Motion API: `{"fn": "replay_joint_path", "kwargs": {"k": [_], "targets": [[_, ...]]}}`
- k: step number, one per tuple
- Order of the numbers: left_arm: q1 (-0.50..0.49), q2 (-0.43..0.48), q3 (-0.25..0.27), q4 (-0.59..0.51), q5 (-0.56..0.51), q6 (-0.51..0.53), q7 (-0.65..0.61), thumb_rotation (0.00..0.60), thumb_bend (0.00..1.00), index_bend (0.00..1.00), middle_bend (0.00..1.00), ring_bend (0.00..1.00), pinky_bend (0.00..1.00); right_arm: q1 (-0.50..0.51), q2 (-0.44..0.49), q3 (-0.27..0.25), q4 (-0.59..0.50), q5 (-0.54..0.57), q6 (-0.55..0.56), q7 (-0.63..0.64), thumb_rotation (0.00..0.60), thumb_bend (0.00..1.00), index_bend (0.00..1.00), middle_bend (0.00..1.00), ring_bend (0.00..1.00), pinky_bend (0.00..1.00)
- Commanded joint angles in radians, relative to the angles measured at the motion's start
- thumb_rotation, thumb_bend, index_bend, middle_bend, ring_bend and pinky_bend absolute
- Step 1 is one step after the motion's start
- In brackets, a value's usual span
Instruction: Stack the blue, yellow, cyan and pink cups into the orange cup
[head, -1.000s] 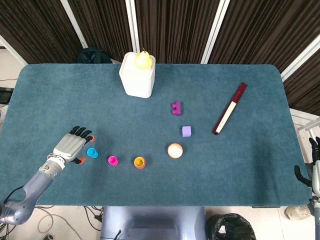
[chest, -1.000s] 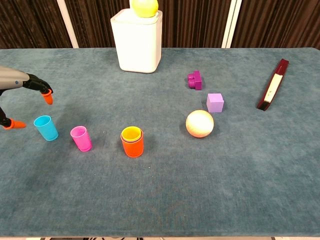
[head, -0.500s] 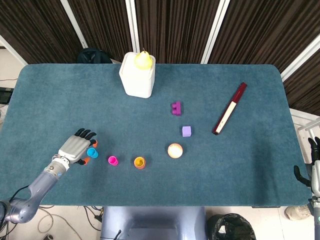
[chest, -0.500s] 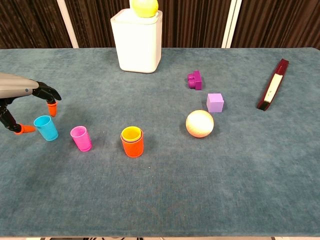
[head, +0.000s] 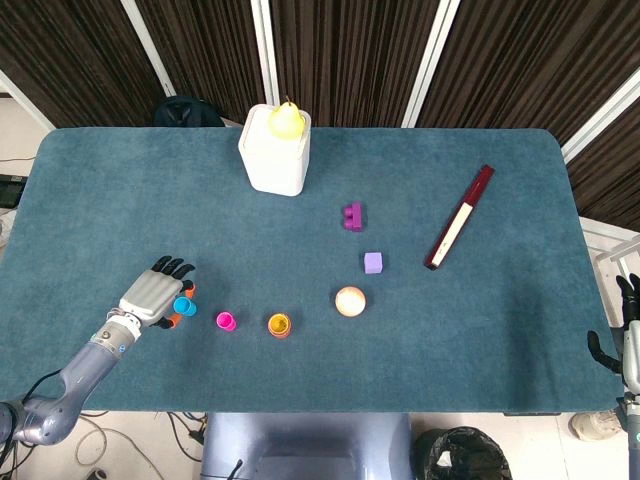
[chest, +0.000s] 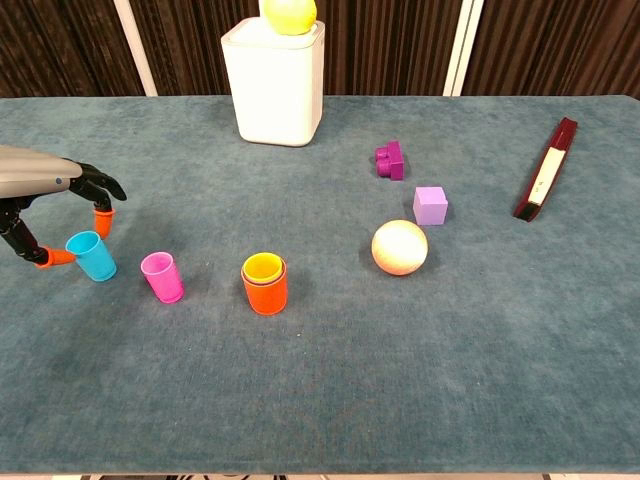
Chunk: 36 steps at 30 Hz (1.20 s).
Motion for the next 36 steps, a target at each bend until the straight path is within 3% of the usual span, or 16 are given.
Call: {"fn": "replay_joint_path", "kwargs": {"k": [1,13,24,36], "targets": [[0.002,0.0,-0.002,0.0,0.0,0.0,0.001,0.6,0.33,0.45,0.11,0.0,0.0,0.0,0.0,0.0,0.0,0.0,0.0,0.0,0.6,0.42,0.04,0.0,0.05,0.0],[0.007,0.014,-0.033,-0.022,0.011,0.006,-0.011,0.6,0.34,0.45,0.12,0.0,0.0,0.002,-0.002,-0.001,0.003,0.0,-0.006,0.002,0.6,0.42,0.04,0.0,0.05,0.0],[-0.038,0.086,-0.126,-0.196,0.084,0.018,-0.043,0.6,0.34,0.45,0.12,0.0,0.0,0.005,-0.007,-0.005,0.004,-0.004,-0.01,-0.004,0.6,0.42,0.04,0.0,0.05,0.0],[-0.086,0.073,-0.149,-0.275,0.063,-0.029,-0.002,0.6,0.34,0.45,0.12,0.0,0.0,0.0,-0.001,-0.002,-0.001,-0.006,-0.001,0.009,0.6,0.42,0.04,0.0,0.05,0.0]]}}
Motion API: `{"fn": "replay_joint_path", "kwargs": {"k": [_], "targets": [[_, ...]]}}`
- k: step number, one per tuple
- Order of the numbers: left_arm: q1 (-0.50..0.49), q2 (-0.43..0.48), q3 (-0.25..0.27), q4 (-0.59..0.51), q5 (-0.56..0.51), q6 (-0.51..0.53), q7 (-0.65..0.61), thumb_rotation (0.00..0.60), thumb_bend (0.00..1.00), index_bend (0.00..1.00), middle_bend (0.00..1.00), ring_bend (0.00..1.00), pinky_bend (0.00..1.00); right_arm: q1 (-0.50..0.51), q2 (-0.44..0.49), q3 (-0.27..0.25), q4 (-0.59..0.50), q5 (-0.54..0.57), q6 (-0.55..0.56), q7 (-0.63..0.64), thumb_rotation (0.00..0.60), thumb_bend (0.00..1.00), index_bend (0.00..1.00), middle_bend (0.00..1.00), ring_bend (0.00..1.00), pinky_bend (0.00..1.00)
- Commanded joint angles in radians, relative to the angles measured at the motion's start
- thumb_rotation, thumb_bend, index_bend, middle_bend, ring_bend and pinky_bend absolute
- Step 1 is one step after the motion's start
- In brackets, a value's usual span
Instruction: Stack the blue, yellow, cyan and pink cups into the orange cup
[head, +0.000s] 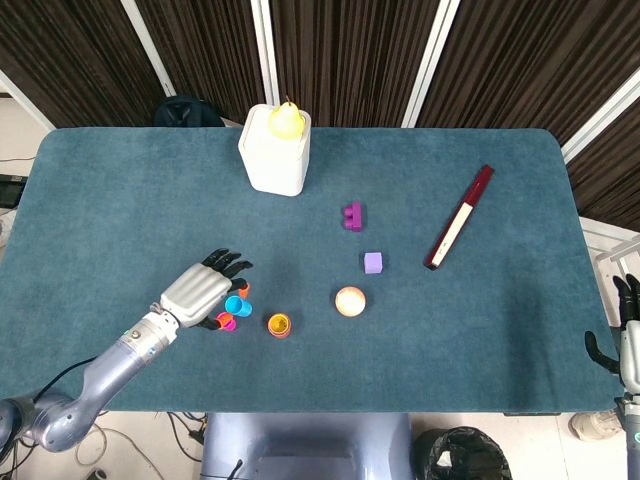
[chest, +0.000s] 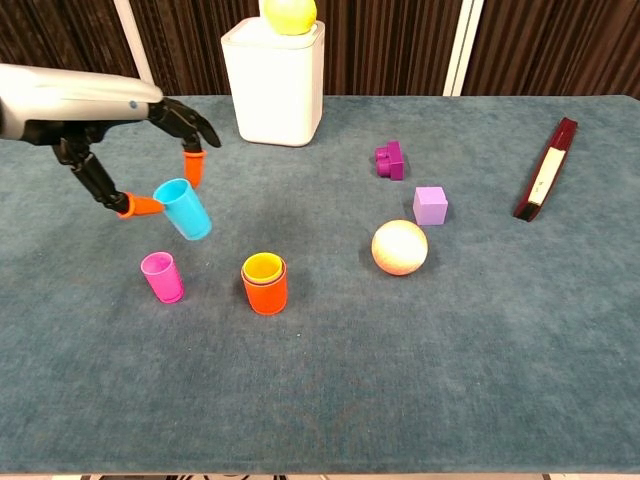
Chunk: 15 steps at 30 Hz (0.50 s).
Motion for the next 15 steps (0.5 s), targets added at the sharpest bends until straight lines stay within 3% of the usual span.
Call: {"fn": "replay_joint_path", "kwargs": {"k": [1,15], "targets": [[-0.013,-0.018,-0.007,-0.004,-0.007,-0.008,0.014,0.6,0.34,0.45,0.12,0.0,0.0,-0.001,0.001,0.001,-0.001,0.0,0.002,0.002,0.6,0.42,0.04,0.0,0.05,0.0],[-0.07,-0.137,-0.014,0.038,-0.055,-0.003,0.13,0.6,0.34,0.45,0.12,0.0,0.0,-0.005,0.006,0.002,-0.007,-0.004,0.011,0.005,0.6,0.42,0.04,0.0,0.05,0.0]]}}
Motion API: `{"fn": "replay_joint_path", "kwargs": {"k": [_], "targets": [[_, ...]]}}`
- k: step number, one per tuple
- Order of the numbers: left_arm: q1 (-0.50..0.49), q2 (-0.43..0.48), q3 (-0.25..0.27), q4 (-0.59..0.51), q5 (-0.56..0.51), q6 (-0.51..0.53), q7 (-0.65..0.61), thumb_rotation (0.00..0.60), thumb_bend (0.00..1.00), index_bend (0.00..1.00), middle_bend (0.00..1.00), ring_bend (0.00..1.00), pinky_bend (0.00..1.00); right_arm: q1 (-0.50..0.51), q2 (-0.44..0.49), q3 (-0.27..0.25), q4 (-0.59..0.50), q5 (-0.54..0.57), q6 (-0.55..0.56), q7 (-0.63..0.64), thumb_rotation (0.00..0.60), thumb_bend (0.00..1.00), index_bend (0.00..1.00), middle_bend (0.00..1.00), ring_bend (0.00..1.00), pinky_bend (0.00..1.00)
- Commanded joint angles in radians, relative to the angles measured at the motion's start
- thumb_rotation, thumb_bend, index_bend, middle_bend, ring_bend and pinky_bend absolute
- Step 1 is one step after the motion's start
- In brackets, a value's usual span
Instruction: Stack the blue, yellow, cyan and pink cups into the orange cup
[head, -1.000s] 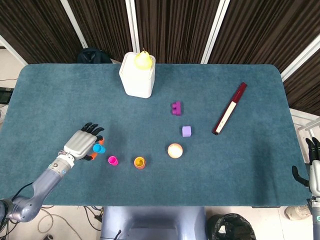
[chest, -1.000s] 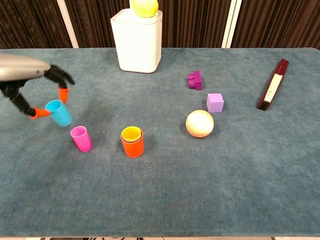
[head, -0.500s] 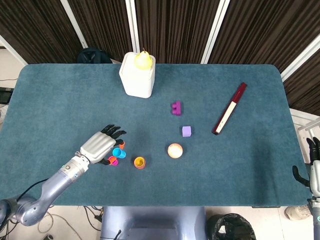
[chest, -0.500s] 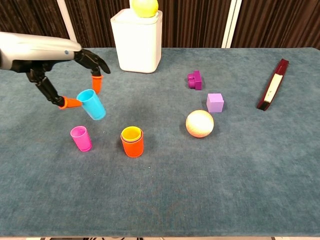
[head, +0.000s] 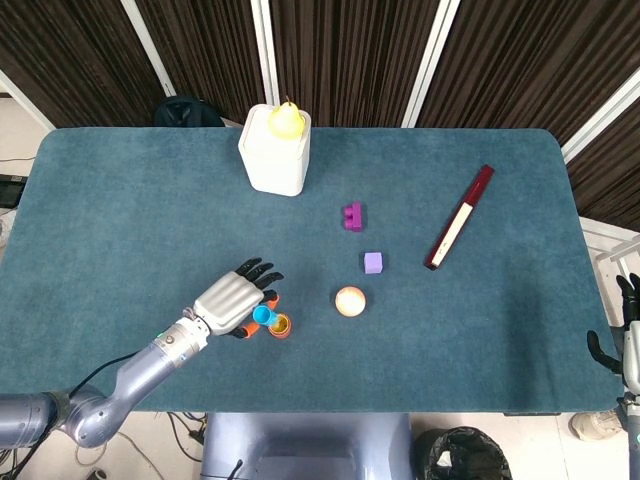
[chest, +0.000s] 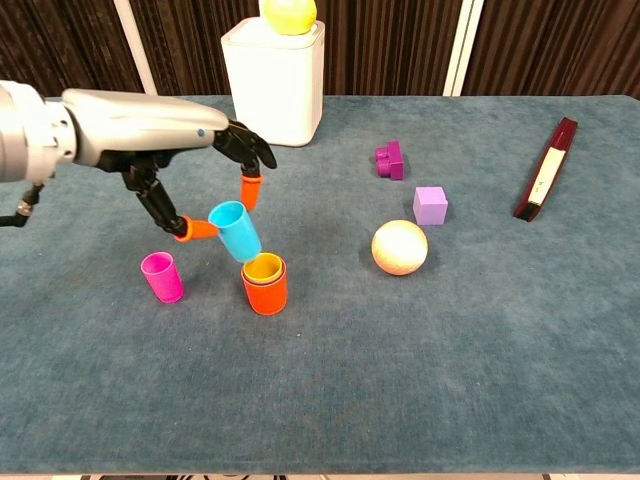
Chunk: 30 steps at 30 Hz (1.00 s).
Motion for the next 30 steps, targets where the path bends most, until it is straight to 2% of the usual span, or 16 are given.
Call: {"fn": "replay_joint_path", "kwargs": {"k": [1,23,30], "targets": [[-0.01,-0.018,-0.001,0.009,-0.013,0.004,0.02,0.6,0.34,0.45,0.12,0.0,0.0,0.0,0.0,0.0,-0.001,-0.001,0.002,0.0,0.6,0.42,0.04,0.0,0.05,0.0],[-0.044,-0.082,0.016,0.037,-0.071,0.004,0.085,0.6,0.34,0.44,0.12,0.0,0.0,-0.002,0.002,0.003,0.001,0.002,0.004,0.004,0.6,0.42,0.04,0.0,0.05,0.0],[-0.055,-0.08,0.03,0.039,-0.095,-0.004,0.106,0.6,0.34,0.17,0.11,0.0,0.0,-0.003,0.003,0.004,0.001,0.002,0.006,0.004,0.6,0.42,0.04,0.0,0.05,0.0]]}}
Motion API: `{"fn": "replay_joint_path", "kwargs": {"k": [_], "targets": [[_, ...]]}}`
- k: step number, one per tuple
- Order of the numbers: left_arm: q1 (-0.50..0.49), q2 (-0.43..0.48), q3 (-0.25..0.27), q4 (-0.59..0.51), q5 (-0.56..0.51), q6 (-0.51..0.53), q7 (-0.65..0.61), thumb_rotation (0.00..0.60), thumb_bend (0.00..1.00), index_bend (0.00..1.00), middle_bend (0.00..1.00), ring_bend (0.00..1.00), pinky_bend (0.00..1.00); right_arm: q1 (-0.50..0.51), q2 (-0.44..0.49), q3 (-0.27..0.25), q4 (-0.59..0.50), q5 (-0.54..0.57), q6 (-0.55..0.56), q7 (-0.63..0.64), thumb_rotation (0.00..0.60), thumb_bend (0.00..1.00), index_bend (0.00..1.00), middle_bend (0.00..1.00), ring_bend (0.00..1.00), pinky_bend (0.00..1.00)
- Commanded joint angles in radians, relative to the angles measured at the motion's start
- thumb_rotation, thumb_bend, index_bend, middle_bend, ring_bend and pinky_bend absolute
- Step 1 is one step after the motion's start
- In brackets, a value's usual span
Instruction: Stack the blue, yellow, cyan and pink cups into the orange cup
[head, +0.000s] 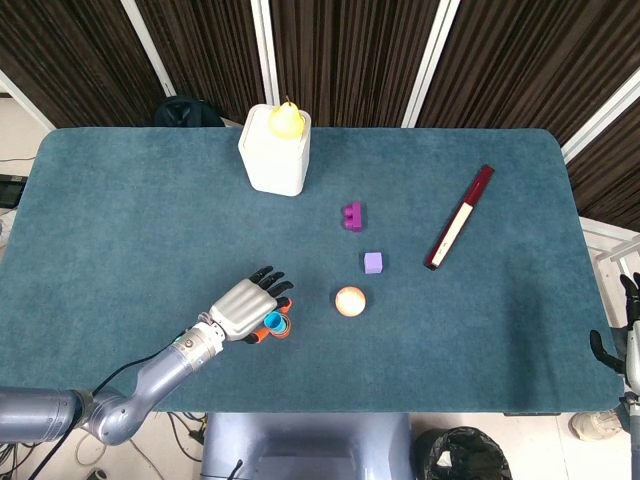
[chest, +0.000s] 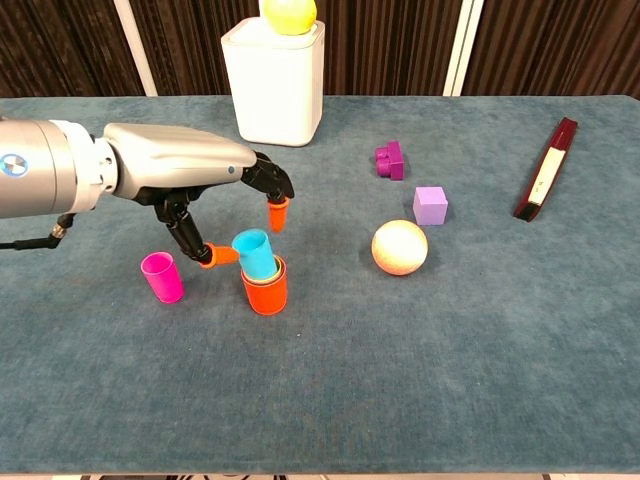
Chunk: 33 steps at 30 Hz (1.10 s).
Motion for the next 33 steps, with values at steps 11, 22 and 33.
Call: {"fn": "replay_joint_path", "kwargs": {"k": [11,22,33], "targets": [[-0.001,0.047,0.012,-0.056,-0.019,0.041,0.033,0.6,0.34,0.13,0.1,0.0,0.0,-0.001,-0.002,0.003,-0.002,0.003,0.006,-0.006,0.6,0.42,0.04,0.0,0.05,0.0],[0.063,0.13,0.101,-0.087,0.044,0.08,0.039,0.6,0.34,0.22,0.1,0.0,0.0,0.001,-0.003,0.002,-0.001,0.003,0.0,-0.005,0.6,0.42,0.04,0.0,0.05,0.0],[0.109,0.119,0.133,-0.007,0.053,0.065,-0.019,0.6,0.34,0.25,0.1,0.0,0.0,-0.001,-0.002,0.001,-0.006,0.0,0.004,-0.007,0.6,0.42,0.04,0.0,0.05,0.0]]}}
